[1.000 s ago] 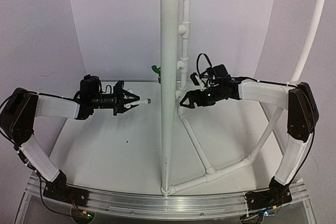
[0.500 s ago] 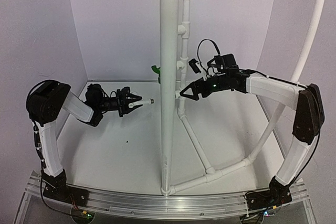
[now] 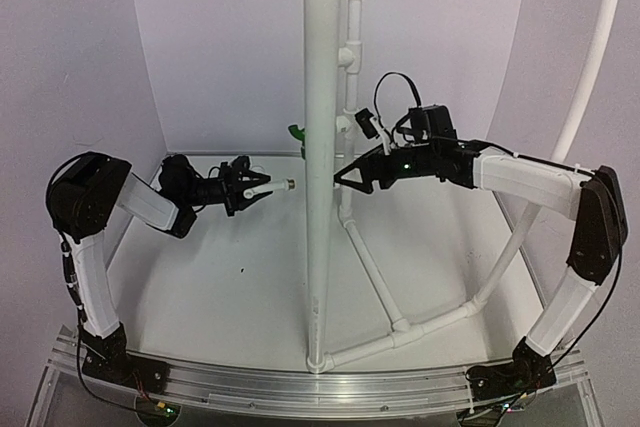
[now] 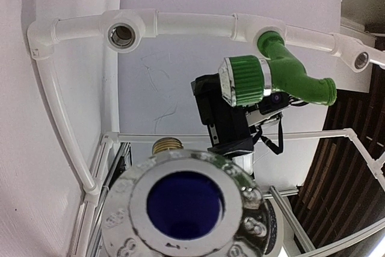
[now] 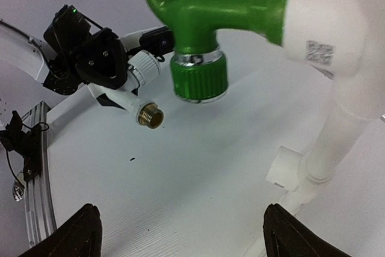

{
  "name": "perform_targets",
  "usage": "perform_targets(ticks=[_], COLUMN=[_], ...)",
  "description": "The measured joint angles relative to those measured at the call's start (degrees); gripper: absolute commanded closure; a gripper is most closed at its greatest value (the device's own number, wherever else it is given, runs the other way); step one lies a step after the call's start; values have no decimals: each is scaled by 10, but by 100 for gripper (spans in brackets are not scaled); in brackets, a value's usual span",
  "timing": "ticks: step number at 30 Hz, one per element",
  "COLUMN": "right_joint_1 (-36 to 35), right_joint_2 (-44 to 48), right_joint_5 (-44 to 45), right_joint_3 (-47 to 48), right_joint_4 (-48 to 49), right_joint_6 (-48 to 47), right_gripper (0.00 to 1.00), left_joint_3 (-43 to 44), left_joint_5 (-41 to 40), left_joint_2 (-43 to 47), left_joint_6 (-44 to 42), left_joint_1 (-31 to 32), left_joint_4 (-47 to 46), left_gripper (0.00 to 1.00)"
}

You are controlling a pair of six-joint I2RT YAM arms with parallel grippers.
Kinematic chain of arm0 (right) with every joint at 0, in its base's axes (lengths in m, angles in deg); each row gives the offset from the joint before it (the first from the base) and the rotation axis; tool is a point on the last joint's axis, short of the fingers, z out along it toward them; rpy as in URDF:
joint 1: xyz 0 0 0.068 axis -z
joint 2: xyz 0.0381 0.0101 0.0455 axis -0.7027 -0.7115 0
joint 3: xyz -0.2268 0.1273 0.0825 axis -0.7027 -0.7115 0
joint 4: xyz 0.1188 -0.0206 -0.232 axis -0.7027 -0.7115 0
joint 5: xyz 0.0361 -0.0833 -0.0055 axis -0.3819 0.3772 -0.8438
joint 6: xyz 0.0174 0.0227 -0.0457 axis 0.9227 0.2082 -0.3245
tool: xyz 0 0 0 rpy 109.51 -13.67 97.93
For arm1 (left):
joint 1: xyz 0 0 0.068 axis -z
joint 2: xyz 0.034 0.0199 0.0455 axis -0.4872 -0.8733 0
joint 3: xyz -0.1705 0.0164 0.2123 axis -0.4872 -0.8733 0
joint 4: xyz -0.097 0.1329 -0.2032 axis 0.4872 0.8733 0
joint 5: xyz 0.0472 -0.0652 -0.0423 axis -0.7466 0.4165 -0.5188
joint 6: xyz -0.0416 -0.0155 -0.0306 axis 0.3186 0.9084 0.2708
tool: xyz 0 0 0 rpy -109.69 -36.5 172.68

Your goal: Install the water faucets

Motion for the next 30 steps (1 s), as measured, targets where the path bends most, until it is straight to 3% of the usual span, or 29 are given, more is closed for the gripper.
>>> perform_targets(ticks=[14, 30], right_joint_1=[46, 49], right_joint_2=[-90, -136], right_joint_5=[40, 66], right_joint_3=[110, 161], right_joint_4=[23, 61], right_joint_6=[-55, -63], right_gripper=[14, 40], left_joint_3=[99, 203], left_joint_5=[-11, -8], left_joint_2=[-87, -168], left_joint_6=[-1, 37], left_joint_1=[5, 17], left_joint_4=[0, 0], left_gripper=[100, 100])
